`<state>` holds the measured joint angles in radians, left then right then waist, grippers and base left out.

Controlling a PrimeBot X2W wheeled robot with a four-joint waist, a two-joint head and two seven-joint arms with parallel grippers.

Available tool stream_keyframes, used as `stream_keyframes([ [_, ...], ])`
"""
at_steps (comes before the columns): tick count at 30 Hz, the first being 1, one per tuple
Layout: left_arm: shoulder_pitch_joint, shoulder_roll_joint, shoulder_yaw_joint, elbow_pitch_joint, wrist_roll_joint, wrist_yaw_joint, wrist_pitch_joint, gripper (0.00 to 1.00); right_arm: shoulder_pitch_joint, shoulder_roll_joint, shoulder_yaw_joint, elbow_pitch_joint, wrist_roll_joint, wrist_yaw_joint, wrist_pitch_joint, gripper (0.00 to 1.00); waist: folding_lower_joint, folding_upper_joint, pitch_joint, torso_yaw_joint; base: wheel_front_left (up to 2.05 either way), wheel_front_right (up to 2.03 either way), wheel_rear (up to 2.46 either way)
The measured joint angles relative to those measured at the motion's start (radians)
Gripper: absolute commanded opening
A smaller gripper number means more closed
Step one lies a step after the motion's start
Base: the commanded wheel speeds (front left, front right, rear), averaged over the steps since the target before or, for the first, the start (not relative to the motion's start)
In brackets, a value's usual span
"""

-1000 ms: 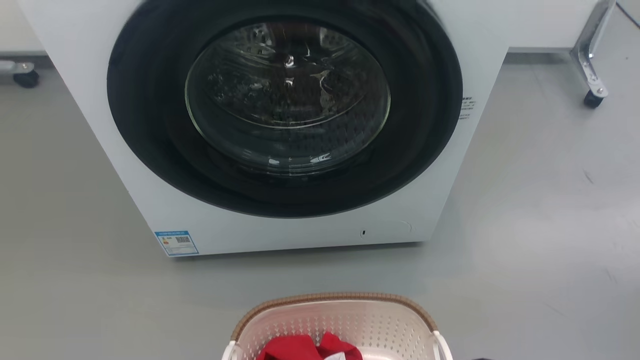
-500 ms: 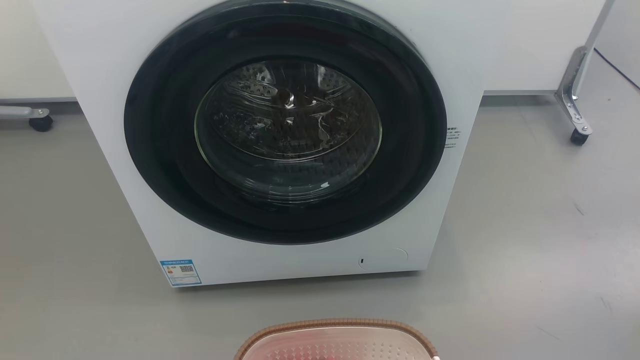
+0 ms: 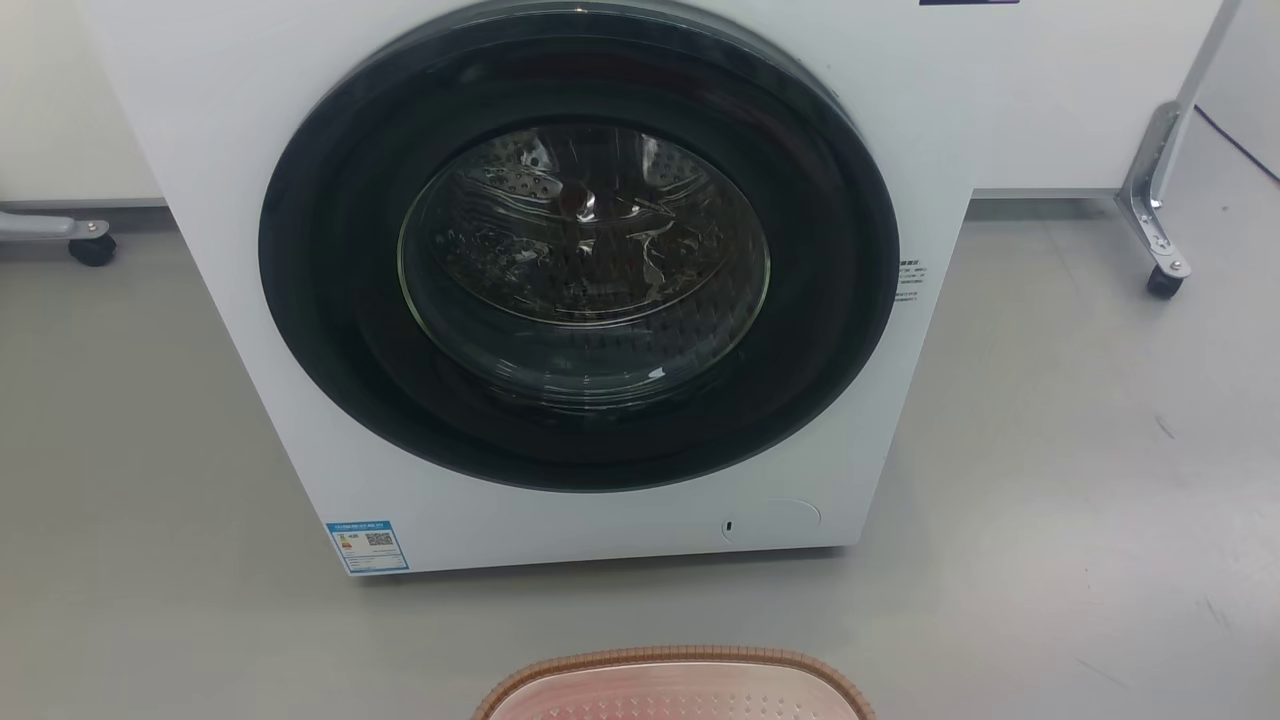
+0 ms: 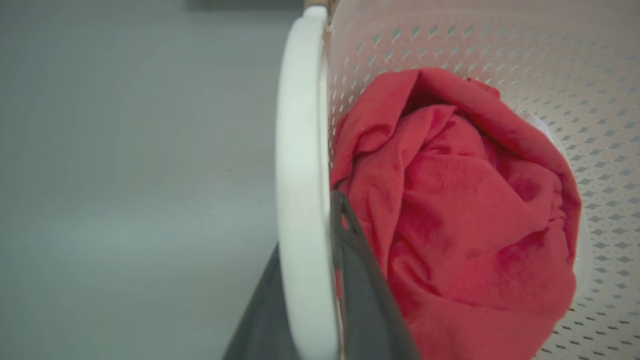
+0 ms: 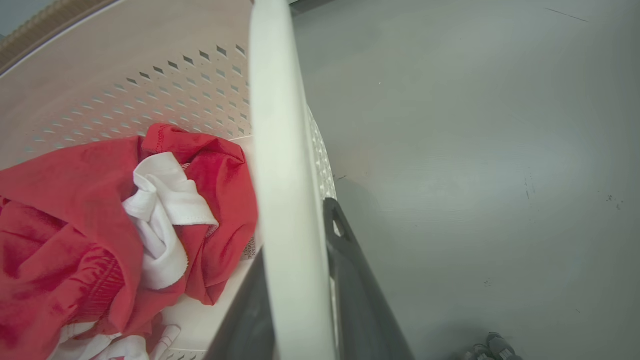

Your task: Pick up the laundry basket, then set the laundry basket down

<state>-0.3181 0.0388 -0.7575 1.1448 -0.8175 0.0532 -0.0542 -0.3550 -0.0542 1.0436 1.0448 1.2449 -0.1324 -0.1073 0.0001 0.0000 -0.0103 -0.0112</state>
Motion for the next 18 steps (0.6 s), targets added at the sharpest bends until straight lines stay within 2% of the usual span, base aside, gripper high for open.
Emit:
stream_keyframes([
  [18, 0.000, 0.000, -0.024, -0.001, -0.027, 0.008, 0.000, 0.00, -0.005, 0.000, 0.036, 0.011, 0.034, 0.000, -0.010, 0.00, 0.0000, 0.0000, 0.005, -0.005, 0.00, 0.00, 0.00],
])
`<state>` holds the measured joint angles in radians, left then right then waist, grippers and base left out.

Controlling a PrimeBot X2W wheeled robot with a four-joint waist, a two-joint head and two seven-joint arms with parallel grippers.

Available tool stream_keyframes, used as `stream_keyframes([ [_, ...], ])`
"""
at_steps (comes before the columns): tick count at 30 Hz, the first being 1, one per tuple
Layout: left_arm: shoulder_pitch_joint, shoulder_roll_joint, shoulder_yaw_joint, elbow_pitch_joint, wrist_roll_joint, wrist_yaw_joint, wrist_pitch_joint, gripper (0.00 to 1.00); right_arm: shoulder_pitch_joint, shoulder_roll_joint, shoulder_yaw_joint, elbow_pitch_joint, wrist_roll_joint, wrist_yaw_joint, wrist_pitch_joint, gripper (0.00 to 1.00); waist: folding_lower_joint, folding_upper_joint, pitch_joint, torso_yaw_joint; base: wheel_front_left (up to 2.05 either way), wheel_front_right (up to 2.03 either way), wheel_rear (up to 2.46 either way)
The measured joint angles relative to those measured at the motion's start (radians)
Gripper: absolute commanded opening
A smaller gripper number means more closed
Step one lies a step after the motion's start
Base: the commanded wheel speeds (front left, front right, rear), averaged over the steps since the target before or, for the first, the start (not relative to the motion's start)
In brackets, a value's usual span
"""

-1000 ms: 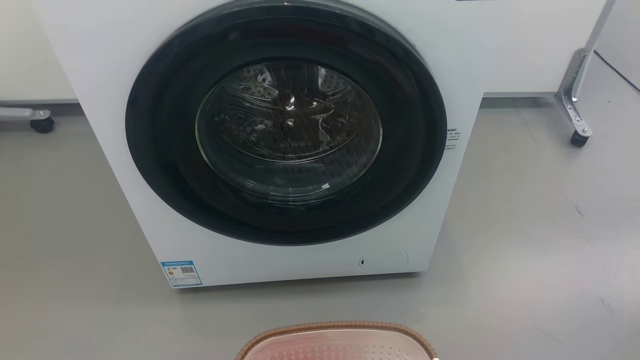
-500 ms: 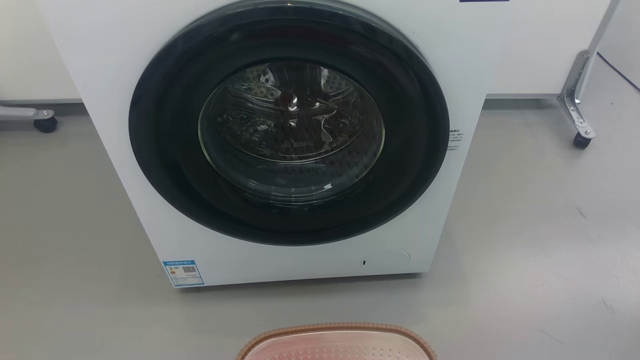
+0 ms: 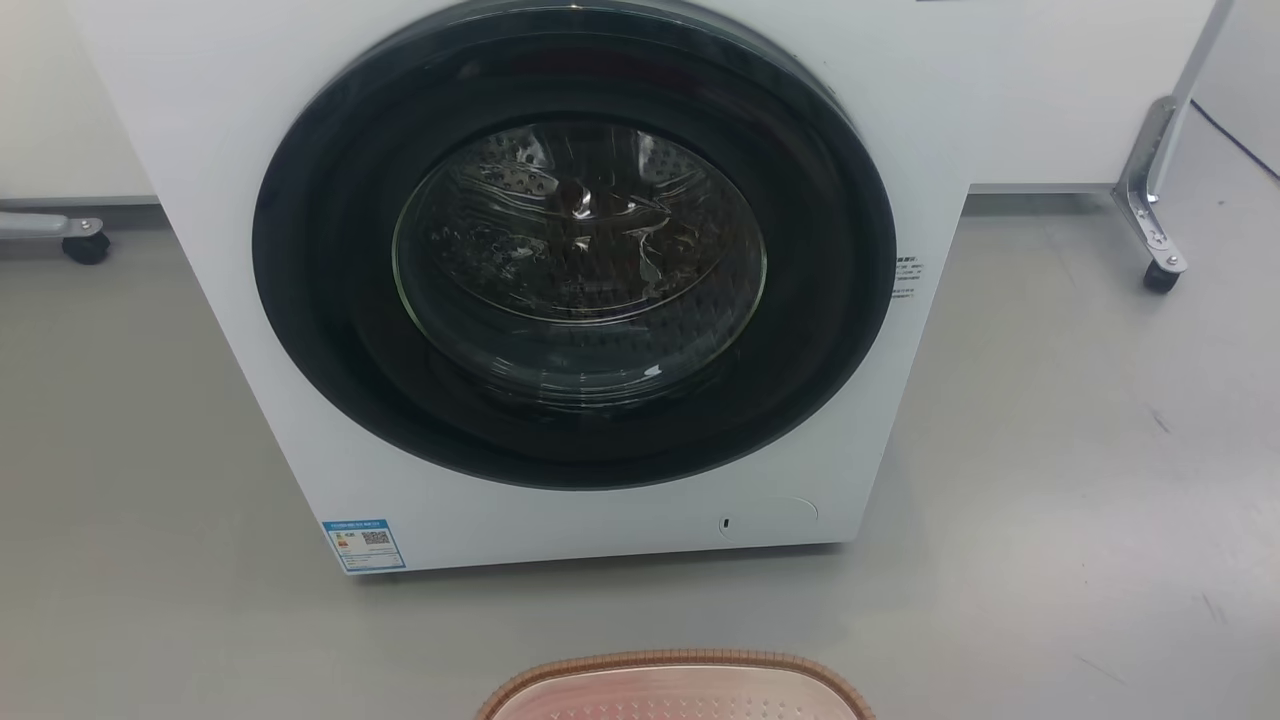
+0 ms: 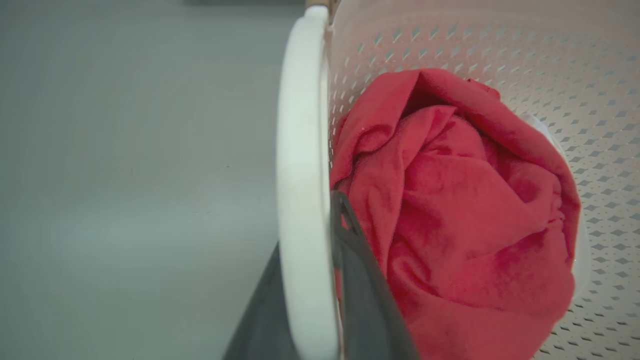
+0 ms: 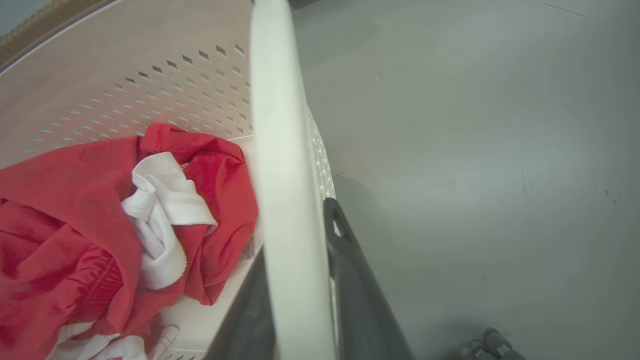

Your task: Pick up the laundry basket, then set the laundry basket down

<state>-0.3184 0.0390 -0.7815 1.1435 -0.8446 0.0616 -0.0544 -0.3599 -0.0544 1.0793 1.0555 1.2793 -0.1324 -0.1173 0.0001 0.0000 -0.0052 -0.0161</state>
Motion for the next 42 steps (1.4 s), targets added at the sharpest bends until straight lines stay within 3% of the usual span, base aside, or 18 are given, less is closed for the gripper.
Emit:
stream_keyframes([
  [24, -0.008, 0.000, -0.002, 0.005, -0.035, 0.009, -0.010, 0.00, -0.030, 0.000, 0.051, 0.009, 0.041, 0.000, -0.020, 0.00, 0.0000, 0.0000, 0.037, -0.003, 0.00, 0.00, 0.00],
  [42, -0.243, 0.010, 0.045, 0.003, -0.042, 0.010, -0.040, 0.00, -0.298, -0.002, 0.050, 0.036, 0.035, 0.000, -0.049, 0.00, 0.0001, 0.0001, 0.229, -0.007, 0.00, 0.00, 0.00],
])
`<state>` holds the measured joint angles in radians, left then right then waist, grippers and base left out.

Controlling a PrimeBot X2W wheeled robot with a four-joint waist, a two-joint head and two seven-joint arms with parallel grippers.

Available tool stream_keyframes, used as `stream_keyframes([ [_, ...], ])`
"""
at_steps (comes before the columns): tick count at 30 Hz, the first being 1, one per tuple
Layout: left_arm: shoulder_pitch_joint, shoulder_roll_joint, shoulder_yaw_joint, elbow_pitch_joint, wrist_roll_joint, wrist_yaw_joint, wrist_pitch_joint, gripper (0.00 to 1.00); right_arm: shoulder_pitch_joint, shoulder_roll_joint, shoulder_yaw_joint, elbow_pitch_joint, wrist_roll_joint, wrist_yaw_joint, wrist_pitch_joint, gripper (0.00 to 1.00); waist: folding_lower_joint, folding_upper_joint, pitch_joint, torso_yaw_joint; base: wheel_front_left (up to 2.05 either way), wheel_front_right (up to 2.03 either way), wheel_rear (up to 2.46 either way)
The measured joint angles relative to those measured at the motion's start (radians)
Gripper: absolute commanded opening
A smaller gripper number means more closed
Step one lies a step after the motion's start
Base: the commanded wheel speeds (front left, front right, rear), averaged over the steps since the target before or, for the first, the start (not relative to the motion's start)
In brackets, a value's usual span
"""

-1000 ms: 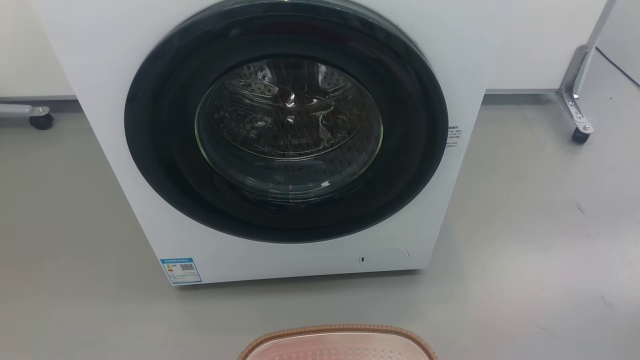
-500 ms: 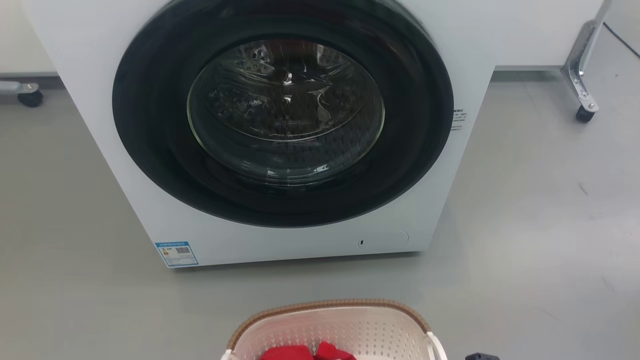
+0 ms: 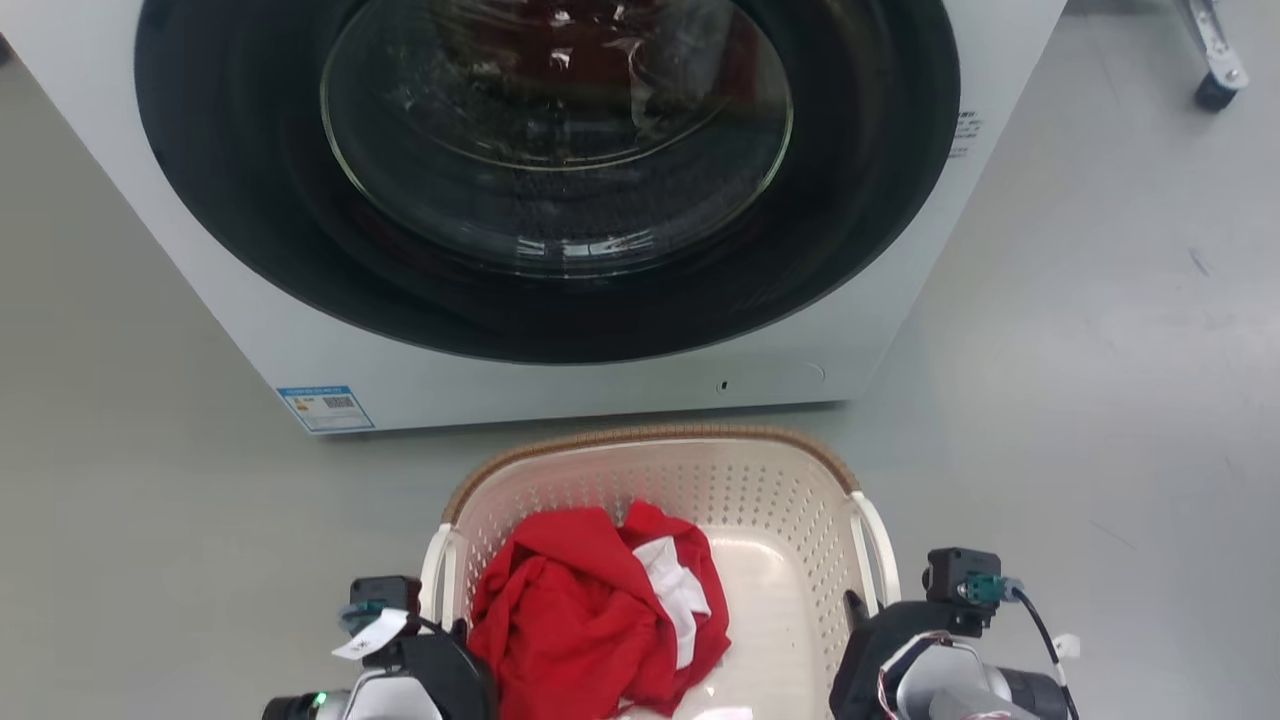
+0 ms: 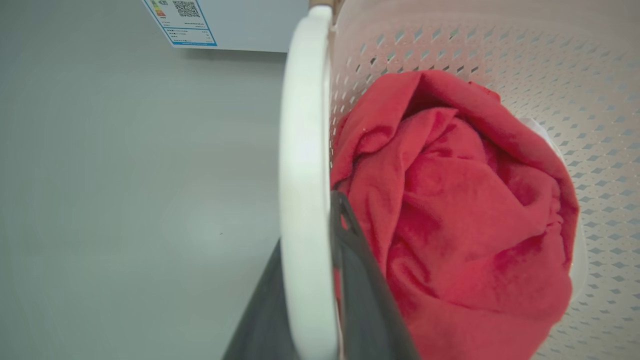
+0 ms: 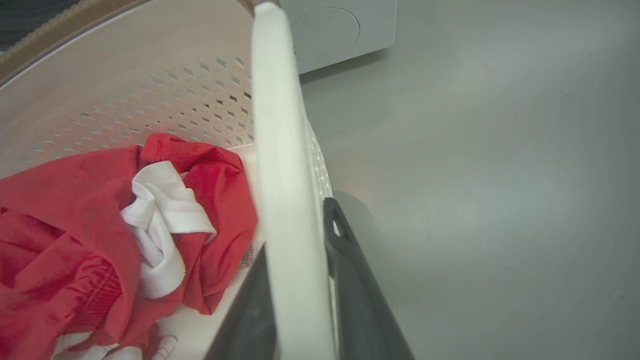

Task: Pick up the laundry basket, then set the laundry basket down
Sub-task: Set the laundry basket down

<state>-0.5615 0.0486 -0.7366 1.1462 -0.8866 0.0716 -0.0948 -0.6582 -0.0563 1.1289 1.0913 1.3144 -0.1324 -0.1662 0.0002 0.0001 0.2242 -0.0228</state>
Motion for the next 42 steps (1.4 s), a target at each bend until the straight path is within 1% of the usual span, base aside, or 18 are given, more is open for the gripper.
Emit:
stream_keyframes([
  [11, -0.155, 0.007, 0.010, -0.012, 0.008, 0.001, -0.014, 0.00, -0.153, 0.002, -0.006, 0.042, -0.015, 0.000, -0.014, 0.00, 0.0001, 0.0001, 0.158, 0.009, 0.00, 0.00, 0.00],
  [16, -0.217, 0.006, 0.012, -0.017, 0.010, 0.008, -0.023, 0.00, -0.212, 0.001, -0.011, 0.055, -0.030, 0.000, -0.022, 0.00, 0.0000, 0.0001, 0.232, 0.019, 0.00, 0.00, 0.00],
  [42, -0.482, 0.015, 0.031, -0.018, 0.035, 0.009, -0.067, 0.00, -0.499, -0.004, -0.011, 0.110, -0.076, 0.000, -0.051, 0.00, 0.0000, 0.0000, 0.618, 0.056, 0.00, 0.00, 0.00],
])
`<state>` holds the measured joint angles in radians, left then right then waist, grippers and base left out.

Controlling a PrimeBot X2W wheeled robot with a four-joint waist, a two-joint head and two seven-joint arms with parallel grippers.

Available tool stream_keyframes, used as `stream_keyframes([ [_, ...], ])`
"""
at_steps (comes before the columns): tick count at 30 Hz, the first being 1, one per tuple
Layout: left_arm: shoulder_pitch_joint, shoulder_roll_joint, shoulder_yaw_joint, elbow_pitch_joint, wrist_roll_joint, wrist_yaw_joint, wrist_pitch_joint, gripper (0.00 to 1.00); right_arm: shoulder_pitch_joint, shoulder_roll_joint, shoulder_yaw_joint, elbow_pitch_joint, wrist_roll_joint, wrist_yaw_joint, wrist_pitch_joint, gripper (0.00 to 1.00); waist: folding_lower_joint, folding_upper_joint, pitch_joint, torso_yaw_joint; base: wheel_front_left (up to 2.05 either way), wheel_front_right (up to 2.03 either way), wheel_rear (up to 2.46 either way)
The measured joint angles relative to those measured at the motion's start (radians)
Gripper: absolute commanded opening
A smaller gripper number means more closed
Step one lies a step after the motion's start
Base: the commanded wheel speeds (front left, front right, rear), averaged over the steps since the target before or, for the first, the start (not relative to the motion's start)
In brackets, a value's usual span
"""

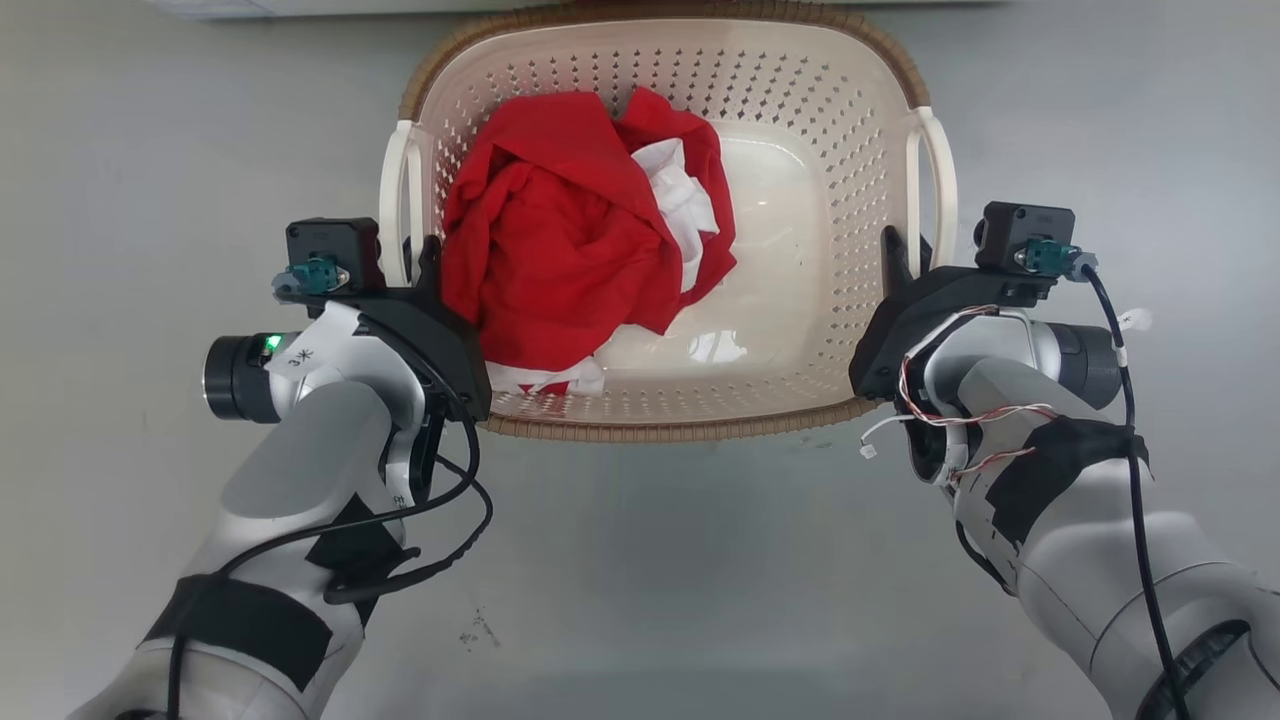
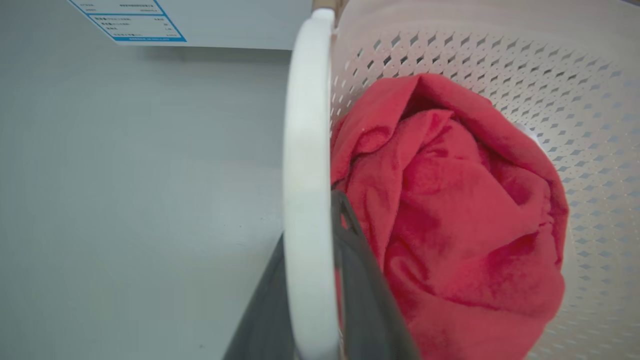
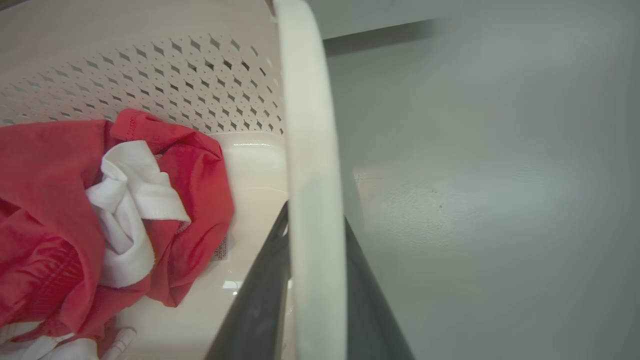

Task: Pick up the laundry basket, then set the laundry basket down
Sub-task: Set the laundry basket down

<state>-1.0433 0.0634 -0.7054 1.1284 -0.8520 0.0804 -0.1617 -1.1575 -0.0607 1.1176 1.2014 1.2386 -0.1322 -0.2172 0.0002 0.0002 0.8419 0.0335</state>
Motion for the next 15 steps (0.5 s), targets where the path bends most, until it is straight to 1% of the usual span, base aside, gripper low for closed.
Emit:
stream_keyframes([
  [7, -0.005, -0.002, -0.001, 0.015, 0.001, -0.002, -0.019, 0.00, -0.004, -0.001, 0.008, 0.000, -0.011, 0.000, -0.010, 0.00, -0.0001, 0.0001, 0.070, 0.013, 0.00, 0.00, 0.00],
  [9, -0.015, -0.003, -0.001, 0.021, 0.001, -0.003, -0.025, 0.00, -0.004, -0.001, 0.011, 0.000, -0.014, 0.000, -0.010, 0.00, -0.0002, 0.0000, 0.079, 0.017, 0.00, 0.00, 0.00],
  [10, -0.025, -0.003, 0.000, 0.026, 0.002, -0.010, -0.026, 0.00, -0.006, -0.001, 0.012, -0.001, -0.016, 0.000, -0.013, 0.00, -0.0002, 0.0000, 0.084, 0.023, 0.00, 0.00, 0.00],
  [15, -0.036, -0.003, 0.001, 0.038, 0.002, -0.011, -0.034, 0.00, -0.016, -0.001, 0.014, -0.003, -0.016, 0.000, -0.014, 0.00, -0.0002, -0.0002, 0.083, 0.027, 0.00, 0.00, 0.00],
])
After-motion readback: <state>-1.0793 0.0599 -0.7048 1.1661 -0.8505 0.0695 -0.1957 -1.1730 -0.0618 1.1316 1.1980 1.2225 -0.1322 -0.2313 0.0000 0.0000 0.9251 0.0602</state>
